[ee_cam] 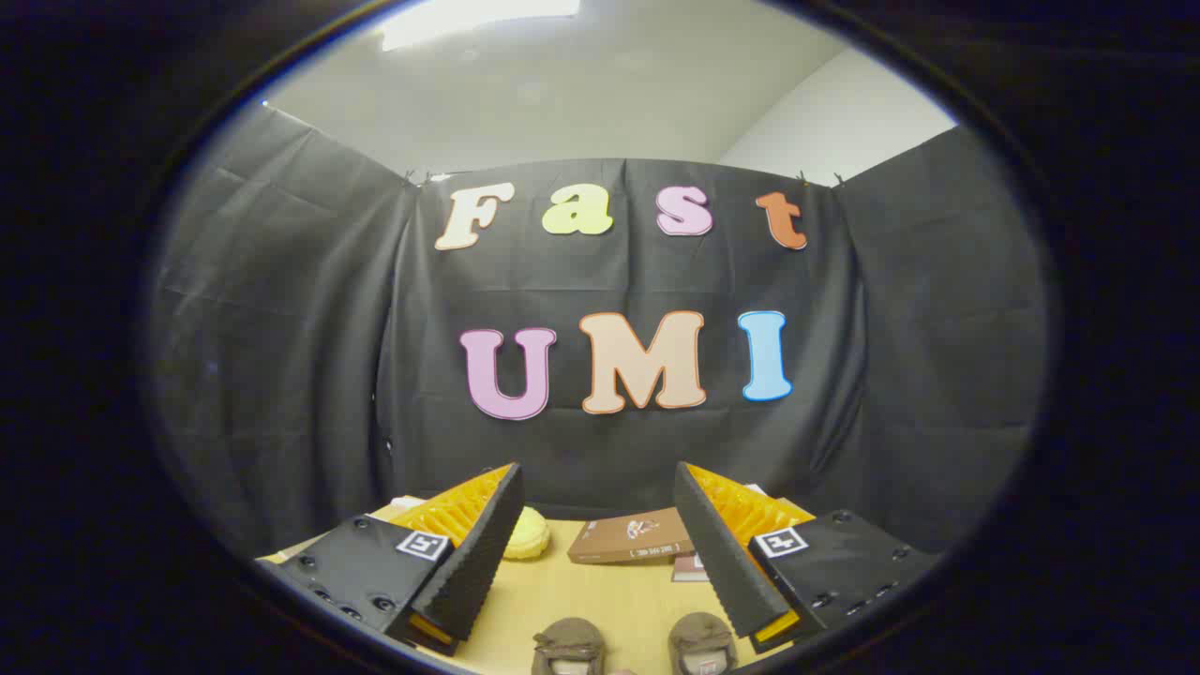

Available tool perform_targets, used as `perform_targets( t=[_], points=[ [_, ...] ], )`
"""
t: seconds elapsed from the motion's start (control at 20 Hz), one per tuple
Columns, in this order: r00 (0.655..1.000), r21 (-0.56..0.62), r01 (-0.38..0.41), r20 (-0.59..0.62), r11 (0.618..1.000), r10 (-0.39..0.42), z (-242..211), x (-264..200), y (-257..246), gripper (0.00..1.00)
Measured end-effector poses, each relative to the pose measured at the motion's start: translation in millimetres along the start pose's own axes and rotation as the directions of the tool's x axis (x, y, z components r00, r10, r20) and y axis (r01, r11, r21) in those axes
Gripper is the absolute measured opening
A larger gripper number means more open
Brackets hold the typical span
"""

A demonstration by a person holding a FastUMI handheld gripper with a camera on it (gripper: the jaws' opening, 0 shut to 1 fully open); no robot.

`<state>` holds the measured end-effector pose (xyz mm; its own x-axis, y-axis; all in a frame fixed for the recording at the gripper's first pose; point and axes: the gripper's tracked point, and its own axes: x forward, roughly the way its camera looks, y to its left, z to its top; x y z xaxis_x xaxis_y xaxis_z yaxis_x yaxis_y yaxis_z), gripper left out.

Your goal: Open the storage box then place both shoes into the box .Put the left shoe in first, then the right shoe, with the right side of both shoes facing outward in a uniform manner.

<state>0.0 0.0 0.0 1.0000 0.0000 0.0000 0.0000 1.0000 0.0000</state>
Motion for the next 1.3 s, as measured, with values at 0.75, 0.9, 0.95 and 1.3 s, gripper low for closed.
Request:
perform_targets(
  t=[0.75,0.9,0.95,1.3],
  points=[
    [0.998,-0.012,-0.051,-0.031,0.999,0.051,-6,-3,2,1.0],
    [0.998,-0.013,-0.057,-0.039,0.998,0.057,-10,-4,3,1.0],
    [0.997,-0.013,-0.059,-0.043,0.998,0.058,-13,-4,3,1.0],
    [0.987,0.061,-0.134,-0.084,0.989,0.138,-31,0,18,1.0]
  ],
)
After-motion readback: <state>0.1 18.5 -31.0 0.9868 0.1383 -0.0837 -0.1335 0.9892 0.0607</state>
